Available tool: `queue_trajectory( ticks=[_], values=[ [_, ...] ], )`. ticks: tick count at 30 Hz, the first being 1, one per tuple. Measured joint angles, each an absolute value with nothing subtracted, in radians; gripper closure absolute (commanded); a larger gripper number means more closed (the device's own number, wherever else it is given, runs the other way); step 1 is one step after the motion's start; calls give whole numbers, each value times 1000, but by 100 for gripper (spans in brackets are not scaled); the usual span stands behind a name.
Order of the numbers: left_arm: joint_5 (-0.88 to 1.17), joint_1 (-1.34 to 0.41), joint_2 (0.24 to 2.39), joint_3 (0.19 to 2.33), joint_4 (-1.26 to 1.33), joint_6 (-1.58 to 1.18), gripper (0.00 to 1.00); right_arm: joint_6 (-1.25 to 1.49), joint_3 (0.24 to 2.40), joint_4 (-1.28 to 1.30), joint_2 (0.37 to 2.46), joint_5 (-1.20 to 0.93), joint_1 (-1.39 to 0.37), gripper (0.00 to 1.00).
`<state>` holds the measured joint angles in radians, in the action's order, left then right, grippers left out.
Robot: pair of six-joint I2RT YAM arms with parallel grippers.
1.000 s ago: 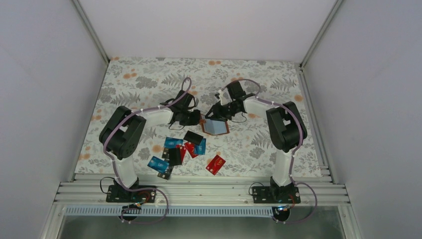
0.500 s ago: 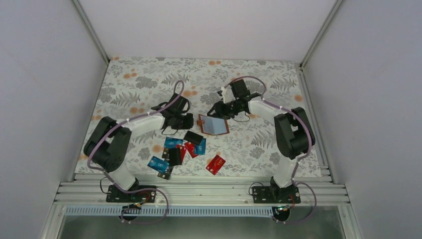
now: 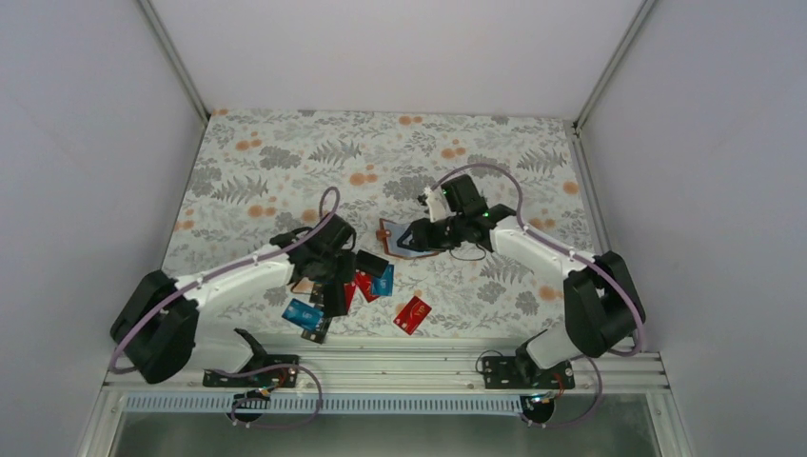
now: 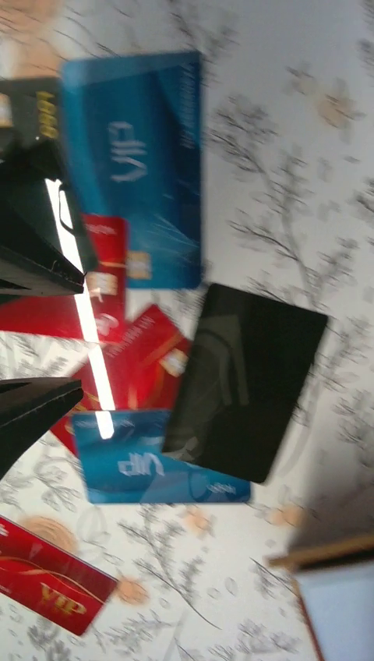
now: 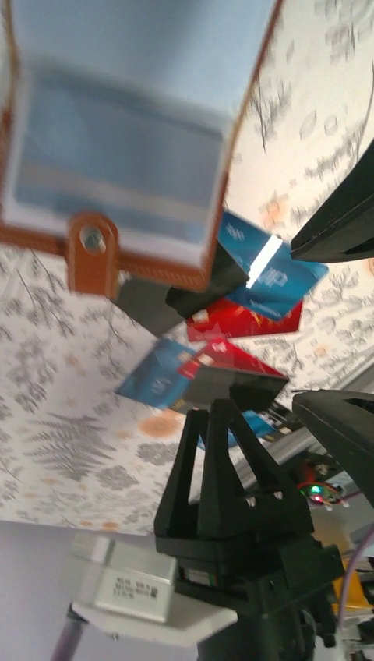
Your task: Put the credit cards into the card holder
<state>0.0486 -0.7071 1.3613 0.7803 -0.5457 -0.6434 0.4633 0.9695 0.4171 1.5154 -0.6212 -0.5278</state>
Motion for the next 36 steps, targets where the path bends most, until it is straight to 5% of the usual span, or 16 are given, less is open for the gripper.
queue_trajectory(
  ticks=[12, 22, 36],
  values=[
    [1, -757, 989, 575, -793, -894, 42, 516, 950, 379, 1499, -593, -670, 57],
    [13, -808, 907, 536, -930, -967, 18, 511, 950, 361, 1582, -595, -696, 56],
    [-18, -1034, 1213, 542, -902, -984, 17, 501, 950, 355, 1585, -594, -698, 56]
  ],
)
